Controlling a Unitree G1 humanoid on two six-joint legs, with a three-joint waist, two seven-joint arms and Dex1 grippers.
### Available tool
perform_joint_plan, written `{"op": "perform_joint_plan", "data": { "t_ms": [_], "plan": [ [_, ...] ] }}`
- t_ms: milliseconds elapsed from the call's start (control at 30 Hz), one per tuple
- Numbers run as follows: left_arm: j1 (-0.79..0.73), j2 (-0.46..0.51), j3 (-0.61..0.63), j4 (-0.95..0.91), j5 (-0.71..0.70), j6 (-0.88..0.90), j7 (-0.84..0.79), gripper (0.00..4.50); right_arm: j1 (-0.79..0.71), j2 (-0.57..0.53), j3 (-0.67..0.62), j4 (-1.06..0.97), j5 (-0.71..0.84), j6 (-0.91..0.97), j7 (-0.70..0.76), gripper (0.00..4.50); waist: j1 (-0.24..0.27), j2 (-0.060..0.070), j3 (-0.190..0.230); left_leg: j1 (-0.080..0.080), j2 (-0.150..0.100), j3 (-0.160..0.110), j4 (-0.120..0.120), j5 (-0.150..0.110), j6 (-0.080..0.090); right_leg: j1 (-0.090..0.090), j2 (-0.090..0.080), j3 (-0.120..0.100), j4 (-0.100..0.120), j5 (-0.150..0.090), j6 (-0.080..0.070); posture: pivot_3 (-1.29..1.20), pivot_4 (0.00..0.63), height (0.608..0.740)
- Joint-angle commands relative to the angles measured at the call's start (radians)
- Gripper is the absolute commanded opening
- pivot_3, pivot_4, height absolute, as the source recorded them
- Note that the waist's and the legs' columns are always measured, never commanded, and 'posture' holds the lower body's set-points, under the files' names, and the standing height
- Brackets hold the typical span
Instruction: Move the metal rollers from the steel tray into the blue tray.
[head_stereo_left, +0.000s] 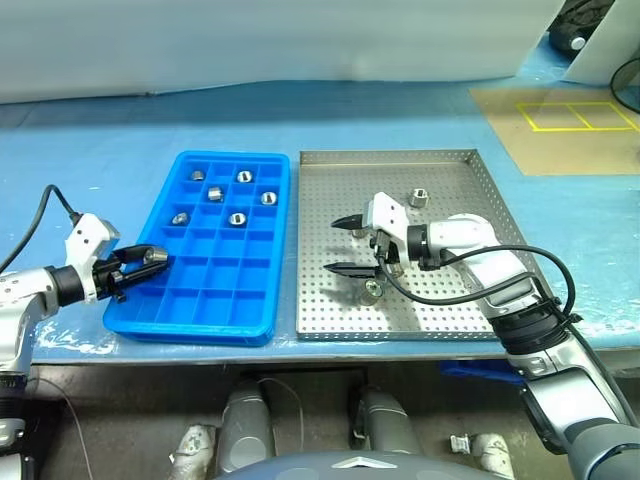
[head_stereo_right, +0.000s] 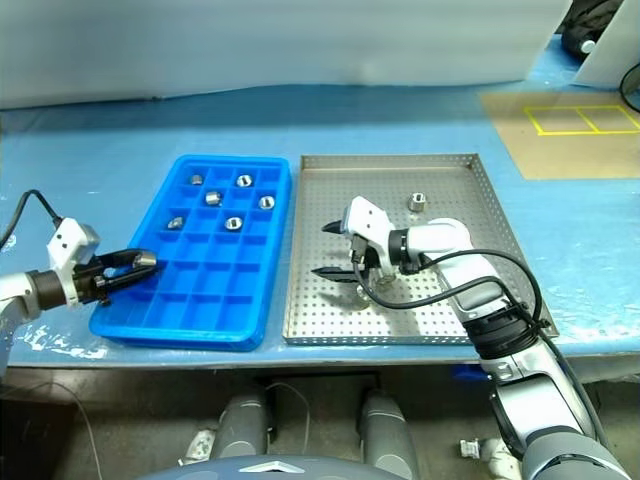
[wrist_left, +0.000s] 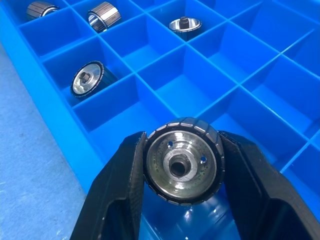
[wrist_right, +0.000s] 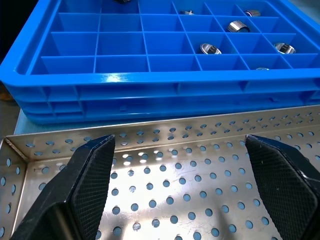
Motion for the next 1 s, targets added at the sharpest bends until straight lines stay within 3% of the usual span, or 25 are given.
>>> {"op": "perform_joint_plan", "data": {
  "t_ms": [33,133,333,600,800,1000],
  "plan": [
    [0.025,0.025,0.043,0.0,-0.006,-0.009,0.018,2.01,-0.011,0.01,-0.011,-0.014,0.002,-0.016,-0.001,4.32,-0.001,0.0,0.0,0.0,0.0,0.0,0.0,0.0,0.0,0.0,0.0,0.0,0.0,0.0,0.0,-0.03,0.15,0.74],
    [0.043,0.029,0.043,-0.007,-0.011,-0.008,0.013,2.01,-0.019,0.015,-0.012,-0.001,-0.002,-0.021,0.004,4.32,-0.002,0.0,0.0,0.002,0.0,0.0,0.0,0.0,0.0,0.0,0.0,0.001,0.001,0.0,0.0,-0.02,0.15,0.74],
    [0.051,0.032,0.036,0.011,0.006,-0.04,0.035,3.87,-0.024,0.016,-0.016,0.007,-0.007,-0.027,0.009,4.32,0.0,0.0,0.0,0.002,0.0,0.0,0.0,0.0,0.0,0.0,0.0,0.001,0.001,0.0,0.0,-0.02,0.15,0.74],
    [-0.022,0.027,-0.011,0.012,0.008,-0.058,0.031,3.87,-0.015,0.015,-0.022,0.001,-0.008,-0.02,0.001,4.32,0.001,0.0,0.0,0.002,0.0,0.0,0.001,0.001,-0.001,0.0,0.0,0.001,0.005,0.0,0.0,-0.04,0.15,0.74],
    [-0.279,-0.084,-0.163,-0.029,-0.001,-0.036,0.008,3.87,-0.008,0.002,-0.046,-0.029,-0.002,0.005,-0.02,4.32,0.026,-0.001,-0.001,0.001,0.0,0.0,0.004,0.001,-0.001,0.001,-0.001,0.0,0.008,0.0,0.0,-0.11,0.15,0.74],
    [-0.499,-0.233,-0.311,0.151,0.062,-0.116,-0.047,3.87,0.032,-0.046,-0.098,-0.081,0.0,0.038,-0.062,4.32,0.011,-0.001,-0.001,0.002,-0.001,0.0,0.006,0.001,-0.002,0.001,0.0,0.002,0.009,0.0,0.0,-0.21,0.15,0.74]
  ]
}}
